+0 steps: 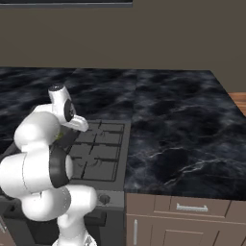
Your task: Turn on the sink faucet. Then move the lime from the counter to the sink. Turn off the sink. Move the vegetable from the sink to the pot next to the stove. Finally move the pot to the front left burner.
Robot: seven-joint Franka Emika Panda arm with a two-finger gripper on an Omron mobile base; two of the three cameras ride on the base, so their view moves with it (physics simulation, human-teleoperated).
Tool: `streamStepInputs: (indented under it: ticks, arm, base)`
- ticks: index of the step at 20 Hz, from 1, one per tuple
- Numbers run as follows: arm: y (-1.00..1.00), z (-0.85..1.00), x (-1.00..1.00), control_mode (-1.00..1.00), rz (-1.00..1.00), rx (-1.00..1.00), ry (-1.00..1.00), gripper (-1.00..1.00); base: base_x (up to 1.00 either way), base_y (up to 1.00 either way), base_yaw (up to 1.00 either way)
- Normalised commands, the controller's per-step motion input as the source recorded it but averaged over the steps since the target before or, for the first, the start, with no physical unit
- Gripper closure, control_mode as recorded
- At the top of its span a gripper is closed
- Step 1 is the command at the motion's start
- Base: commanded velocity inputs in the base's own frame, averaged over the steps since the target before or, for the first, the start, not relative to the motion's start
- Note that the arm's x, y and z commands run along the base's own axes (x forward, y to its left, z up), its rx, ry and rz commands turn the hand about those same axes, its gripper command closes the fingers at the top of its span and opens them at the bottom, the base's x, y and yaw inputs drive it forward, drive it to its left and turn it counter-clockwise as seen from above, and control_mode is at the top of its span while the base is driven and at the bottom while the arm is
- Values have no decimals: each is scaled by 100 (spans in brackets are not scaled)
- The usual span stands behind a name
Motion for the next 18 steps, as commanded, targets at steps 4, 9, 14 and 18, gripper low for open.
streamStepInputs:
  ticks: [4, 9, 14, 18]
  arm:
    - [96, -10, 0, -100, 19, 0, 11, 100]
    - [77, -22, 0, -100, 12, 0, 13, 100]
    - [42, -37, -1, -100, 9, 0, 9, 100]
    - [24, -41, 0, -100, 3, 0, 6, 100]
  base:
    - [0, 0, 0]
    - [0, 0, 0]
    - [0, 0, 0]
    - [0, 0, 0]
